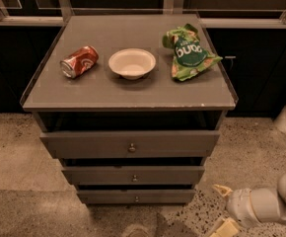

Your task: Open bottom drawer

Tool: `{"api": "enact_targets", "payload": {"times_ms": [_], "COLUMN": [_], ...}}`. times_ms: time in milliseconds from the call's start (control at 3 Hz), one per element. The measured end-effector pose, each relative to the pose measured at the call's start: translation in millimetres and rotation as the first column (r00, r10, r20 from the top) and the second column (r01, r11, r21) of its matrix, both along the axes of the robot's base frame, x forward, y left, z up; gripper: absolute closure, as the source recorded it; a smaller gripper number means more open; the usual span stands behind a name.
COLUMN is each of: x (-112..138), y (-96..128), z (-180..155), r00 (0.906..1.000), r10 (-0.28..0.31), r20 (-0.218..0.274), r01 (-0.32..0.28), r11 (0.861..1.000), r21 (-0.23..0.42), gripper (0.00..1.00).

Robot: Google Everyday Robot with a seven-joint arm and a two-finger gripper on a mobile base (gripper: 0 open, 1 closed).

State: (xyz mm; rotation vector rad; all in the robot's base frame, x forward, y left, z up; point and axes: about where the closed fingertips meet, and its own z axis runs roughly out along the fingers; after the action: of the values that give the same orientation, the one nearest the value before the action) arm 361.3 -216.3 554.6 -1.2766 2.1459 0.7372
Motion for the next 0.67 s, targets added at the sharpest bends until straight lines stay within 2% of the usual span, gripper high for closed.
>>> {"api": "enact_targets", "payload": {"times_ms": [333,667], "x": [21.2,19.8], "y": [17.3,42.7], "z": [-64.8,-139.2], "r00": [0.9997,0.9930], "r10": [0.025,0.071], "r20": [0.004,-0.095], "r01": [-0.025,-0.056], "r11": [0.996,0.986], "r21": [0.084,0.154], "gripper": [0.00,0.00]}}
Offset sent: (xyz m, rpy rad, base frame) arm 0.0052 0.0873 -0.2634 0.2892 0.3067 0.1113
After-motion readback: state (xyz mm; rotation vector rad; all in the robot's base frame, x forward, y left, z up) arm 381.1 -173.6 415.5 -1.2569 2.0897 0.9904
